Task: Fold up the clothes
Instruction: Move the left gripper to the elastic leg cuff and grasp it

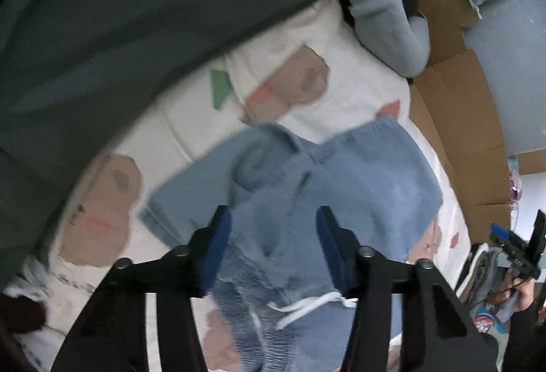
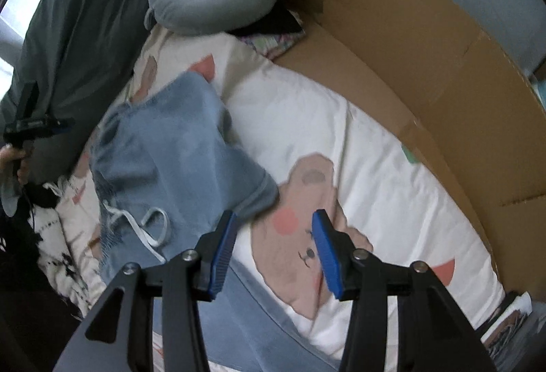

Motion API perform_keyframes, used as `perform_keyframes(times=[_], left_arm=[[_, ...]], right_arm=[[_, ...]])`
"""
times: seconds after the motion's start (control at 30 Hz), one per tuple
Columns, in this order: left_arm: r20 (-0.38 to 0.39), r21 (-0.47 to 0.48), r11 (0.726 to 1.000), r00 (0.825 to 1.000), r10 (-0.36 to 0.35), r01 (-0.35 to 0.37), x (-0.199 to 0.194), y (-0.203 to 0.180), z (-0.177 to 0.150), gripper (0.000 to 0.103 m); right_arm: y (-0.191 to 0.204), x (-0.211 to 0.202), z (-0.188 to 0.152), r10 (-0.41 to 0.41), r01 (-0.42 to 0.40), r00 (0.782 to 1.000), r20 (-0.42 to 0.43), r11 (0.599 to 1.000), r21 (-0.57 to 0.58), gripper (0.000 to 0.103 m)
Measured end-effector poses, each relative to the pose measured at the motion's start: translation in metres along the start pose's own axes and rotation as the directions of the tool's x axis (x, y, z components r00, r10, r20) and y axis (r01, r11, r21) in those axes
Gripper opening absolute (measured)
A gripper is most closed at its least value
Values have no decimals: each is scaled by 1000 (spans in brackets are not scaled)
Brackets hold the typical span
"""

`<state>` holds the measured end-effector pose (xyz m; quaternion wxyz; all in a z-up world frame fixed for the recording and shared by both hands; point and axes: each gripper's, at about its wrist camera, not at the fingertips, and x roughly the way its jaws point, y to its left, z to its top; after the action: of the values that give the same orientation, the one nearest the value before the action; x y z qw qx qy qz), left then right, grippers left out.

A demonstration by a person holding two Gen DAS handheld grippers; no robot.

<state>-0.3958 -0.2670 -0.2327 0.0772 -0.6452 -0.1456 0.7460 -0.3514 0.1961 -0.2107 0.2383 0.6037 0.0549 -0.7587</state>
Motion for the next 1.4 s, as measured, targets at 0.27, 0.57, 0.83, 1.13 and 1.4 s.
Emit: perform_keyframes(times=[0.27,0.57,0.83,1.13,1.4], left_arm=[[-22,72,997,999,27,-26,11,28,17,46],[-87,38,997,994,-68,72,59,43,4,46],[-69,39,991,990,-127,130,81,42,-4,47],[-91,12,990,986,-137,138,114,50,-16,47],[-95,33,992,988,-119,123,125,44,-21,47]], right_arm=[[28,12,33,15,-15,1000,17,1000,-18,44],[59,34,43,17,-17,1000,5,1000,-19,44],[77,51,38,43,-43,999,-9,999,3,44],[74,57,27,42,-42,999,-9,998,38,44],[81,59,29,45,-44,999,-3,999,31,44]])
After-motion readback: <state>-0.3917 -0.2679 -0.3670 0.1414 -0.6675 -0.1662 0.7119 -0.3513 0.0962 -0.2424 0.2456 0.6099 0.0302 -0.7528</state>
